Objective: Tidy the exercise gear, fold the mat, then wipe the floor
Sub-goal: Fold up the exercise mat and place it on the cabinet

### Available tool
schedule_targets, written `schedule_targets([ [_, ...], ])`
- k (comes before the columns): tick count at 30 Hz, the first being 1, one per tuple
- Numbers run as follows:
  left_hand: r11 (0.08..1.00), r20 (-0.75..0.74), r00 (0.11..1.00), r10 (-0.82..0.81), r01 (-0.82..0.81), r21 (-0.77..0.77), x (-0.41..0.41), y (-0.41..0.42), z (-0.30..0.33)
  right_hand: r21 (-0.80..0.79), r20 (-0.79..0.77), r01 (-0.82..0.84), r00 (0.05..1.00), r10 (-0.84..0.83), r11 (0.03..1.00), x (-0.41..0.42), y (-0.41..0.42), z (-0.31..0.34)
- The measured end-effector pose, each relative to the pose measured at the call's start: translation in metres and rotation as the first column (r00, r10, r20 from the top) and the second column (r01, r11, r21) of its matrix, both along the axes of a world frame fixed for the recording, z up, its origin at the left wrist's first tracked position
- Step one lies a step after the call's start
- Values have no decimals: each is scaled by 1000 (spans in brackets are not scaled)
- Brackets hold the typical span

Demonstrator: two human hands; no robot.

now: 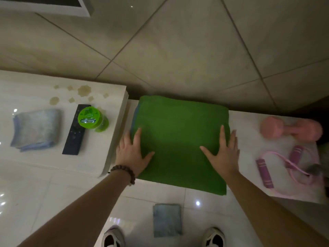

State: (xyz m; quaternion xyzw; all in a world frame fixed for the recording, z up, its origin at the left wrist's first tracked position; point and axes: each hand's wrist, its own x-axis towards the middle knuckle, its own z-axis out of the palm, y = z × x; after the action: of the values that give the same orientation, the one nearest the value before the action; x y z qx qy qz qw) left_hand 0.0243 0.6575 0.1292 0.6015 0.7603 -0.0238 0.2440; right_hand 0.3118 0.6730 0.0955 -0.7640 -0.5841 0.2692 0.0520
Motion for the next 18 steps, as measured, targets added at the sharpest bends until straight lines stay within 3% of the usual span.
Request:
schedule_targets([
  [3,958,316,913,258,-199,-206,-17,15,-20,-114,-175,184,963,-202,976,10,-16,-13],
  [5,941,423,851,310,-211,-264,-22,13,-28,-169,-286,234,918,-275,957,14,-23,-22],
  [13,965,556,788,263,-223,-140,6,1,-37,-73,-253,262,928,-272,962,45,-22,-26],
  [18,977,541,816,202,-202,-60,39,-11,-48,-74,-260,192,943,-205,979,71,-26,-22],
])
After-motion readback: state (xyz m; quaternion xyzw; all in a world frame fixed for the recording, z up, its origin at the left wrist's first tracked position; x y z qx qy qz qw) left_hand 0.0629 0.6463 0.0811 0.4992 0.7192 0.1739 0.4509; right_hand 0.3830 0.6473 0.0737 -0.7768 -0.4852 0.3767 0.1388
